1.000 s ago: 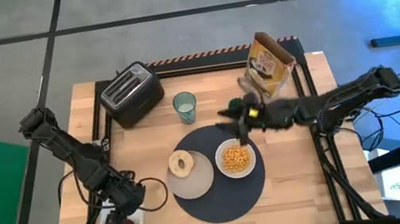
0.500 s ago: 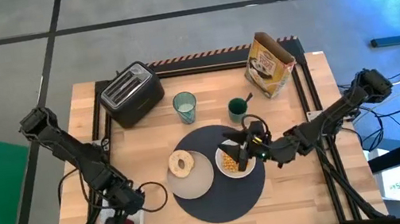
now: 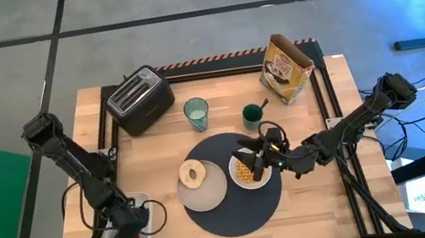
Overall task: Arrange a breakfast setting
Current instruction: Put the red apple from the white bin on the white plate at the bottom of the sliced bagel
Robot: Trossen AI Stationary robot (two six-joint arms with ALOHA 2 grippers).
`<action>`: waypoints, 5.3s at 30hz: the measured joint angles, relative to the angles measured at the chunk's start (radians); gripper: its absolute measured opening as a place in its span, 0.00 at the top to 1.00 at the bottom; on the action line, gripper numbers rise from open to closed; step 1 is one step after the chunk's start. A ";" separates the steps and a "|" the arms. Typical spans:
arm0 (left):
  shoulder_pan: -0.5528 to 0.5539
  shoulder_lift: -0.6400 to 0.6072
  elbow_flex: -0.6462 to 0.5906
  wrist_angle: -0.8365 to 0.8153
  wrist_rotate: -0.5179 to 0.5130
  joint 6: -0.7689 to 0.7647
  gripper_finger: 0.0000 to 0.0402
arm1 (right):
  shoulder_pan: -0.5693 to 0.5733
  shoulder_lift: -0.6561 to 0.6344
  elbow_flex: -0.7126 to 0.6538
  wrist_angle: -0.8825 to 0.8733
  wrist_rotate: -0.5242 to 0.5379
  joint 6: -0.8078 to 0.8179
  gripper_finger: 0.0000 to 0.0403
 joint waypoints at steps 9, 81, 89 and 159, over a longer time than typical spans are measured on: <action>-0.058 0.000 -0.056 0.129 -0.004 -0.120 0.20 | -0.005 0.000 0.000 0.000 -0.011 0.000 0.32; 0.501 0.018 0.587 -0.078 -0.969 1.051 0.37 | -0.095 0.207 0.399 -0.366 -0.195 0.023 0.32; 0.519 0.018 0.587 -0.084 -0.968 1.115 0.37 | -0.147 0.255 0.481 -0.376 -0.288 0.018 0.19; 0.324 -0.169 0.718 -0.093 -1.155 0.885 0.86 | -0.364 0.296 0.335 0.524 -0.928 -0.102 0.39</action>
